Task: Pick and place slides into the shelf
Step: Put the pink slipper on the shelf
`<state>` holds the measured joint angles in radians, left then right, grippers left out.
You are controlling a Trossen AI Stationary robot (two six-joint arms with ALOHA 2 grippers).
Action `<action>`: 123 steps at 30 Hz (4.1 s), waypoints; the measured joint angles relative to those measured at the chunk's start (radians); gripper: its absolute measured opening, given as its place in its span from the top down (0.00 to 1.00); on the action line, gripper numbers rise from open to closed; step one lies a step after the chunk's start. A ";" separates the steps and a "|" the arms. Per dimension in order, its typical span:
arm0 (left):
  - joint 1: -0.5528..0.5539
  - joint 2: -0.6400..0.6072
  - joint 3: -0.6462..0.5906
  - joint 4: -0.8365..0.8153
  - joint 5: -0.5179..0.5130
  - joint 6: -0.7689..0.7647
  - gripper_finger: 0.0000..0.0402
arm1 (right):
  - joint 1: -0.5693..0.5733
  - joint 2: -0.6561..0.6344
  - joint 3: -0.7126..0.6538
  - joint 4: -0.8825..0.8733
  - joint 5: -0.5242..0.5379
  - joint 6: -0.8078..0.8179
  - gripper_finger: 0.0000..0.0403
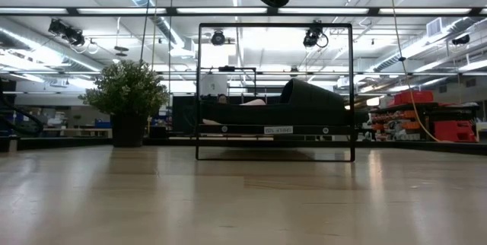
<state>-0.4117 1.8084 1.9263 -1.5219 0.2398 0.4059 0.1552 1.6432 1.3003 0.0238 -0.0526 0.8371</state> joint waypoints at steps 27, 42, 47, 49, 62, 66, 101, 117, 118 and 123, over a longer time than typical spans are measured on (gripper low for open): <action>0.000 -0.002 0.000 -0.006 -0.163 -0.136 0.81 | -0.019 0.045 0.000 0.017 -0.025 -0.045 0.84; 0.021 -0.121 0.002 -0.048 -0.537 -0.365 0.64 | -0.079 0.003 0.000 -0.046 0.046 -0.041 0.84; 0.052 -0.202 0.002 -0.049 -0.662 -0.523 0.62 | -0.165 -0.072 0.000 -0.056 0.111 -0.056 0.85; 0.071 -0.234 0.002 -0.049 -0.697 -0.608 0.63 | -0.218 -0.108 0.000 -0.071 0.150 -0.070 0.85; 0.153 -0.320 0.002 -0.043 -0.969 -0.980 0.71 | -0.657 -0.237 0.000 -0.220 0.043 -0.123 0.85; 0.170 -0.319 0.001 -0.030 -1.025 -1.025 0.72 | -0.738 -0.197 0.000 -0.220 -0.027 -0.095 0.85; 0.418 -0.316 0.000 0.652 -1.076 -0.584 0.89 | -0.851 -0.033 -0.033 -0.146 -0.018 0.062 0.85; 0.561 -0.317 -0.111 0.997 -0.628 -0.492 0.96 | -0.881 -0.033 -0.225 -0.018 -0.044 0.158 0.85; 0.561 -0.318 -0.132 1.020 -0.627 -0.492 0.95 | -0.883 -0.033 -0.227 -0.017 -0.044 0.158 0.85; 0.561 -0.314 -0.209 1.083 -0.570 -0.508 0.96 | -0.911 -0.033 -0.246 -0.020 -0.063 0.158 0.85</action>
<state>0.1493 1.4944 1.7174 -0.4390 -0.3302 -0.1020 -0.7559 1.6104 1.0544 0.0041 -0.1157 0.9947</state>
